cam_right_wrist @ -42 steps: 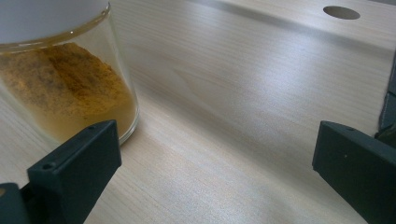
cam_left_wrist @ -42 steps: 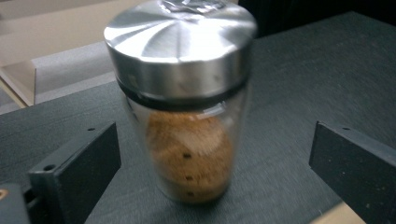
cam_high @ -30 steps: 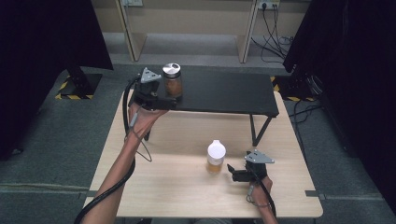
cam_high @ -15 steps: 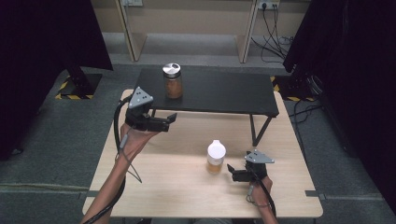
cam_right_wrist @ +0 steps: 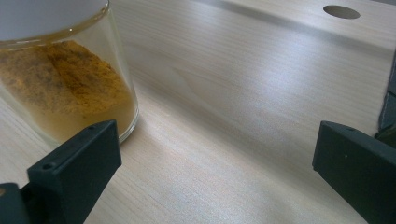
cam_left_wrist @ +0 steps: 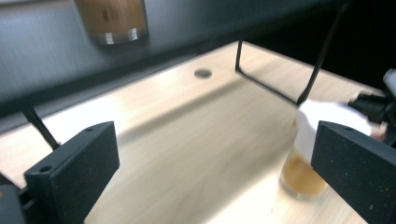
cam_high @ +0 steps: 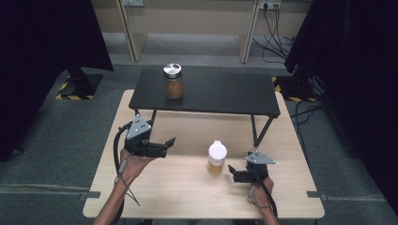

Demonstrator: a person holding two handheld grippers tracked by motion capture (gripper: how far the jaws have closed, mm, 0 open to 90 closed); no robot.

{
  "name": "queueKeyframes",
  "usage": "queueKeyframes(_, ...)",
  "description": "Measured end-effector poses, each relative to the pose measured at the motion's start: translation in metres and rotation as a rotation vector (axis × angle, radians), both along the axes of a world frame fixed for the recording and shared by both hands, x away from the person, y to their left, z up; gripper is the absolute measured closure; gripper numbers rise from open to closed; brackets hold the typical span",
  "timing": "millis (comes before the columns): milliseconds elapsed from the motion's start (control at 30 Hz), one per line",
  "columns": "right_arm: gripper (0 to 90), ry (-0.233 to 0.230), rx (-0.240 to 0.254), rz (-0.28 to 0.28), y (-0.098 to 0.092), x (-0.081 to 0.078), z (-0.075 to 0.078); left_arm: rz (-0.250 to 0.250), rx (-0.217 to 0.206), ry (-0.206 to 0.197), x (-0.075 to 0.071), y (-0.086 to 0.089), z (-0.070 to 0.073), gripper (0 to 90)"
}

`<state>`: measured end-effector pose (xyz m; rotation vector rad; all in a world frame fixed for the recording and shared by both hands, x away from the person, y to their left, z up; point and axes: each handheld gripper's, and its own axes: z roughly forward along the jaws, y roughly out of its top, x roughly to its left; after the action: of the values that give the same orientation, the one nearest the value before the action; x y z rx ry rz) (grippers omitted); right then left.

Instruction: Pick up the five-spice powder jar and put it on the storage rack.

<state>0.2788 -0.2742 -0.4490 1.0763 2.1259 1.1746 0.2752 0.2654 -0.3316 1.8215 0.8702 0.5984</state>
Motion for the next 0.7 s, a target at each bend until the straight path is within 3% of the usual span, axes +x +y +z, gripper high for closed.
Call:
queueKeyframes(200, 1.0, 0.001, 0.001, -0.001, 0.000, 0.000, 0.000, 0.008, 0.003, 0.049, 0.007, 0.003, -0.035, 0.0)
queueKeyframes(333, 1.0, 0.001, 0.001, 0.000, 0.000, 0.000, 0.000, 0.013, -0.016, 0.069, 0.009, 0.008, -0.056, 0.0)
queueKeyframes(700, 1.0, 0.000, 0.000, -0.001, 0.000, 0.000, 0.000, 0.033, 0.020, 0.088, 0.011, 0.006, -0.096, 0.0)
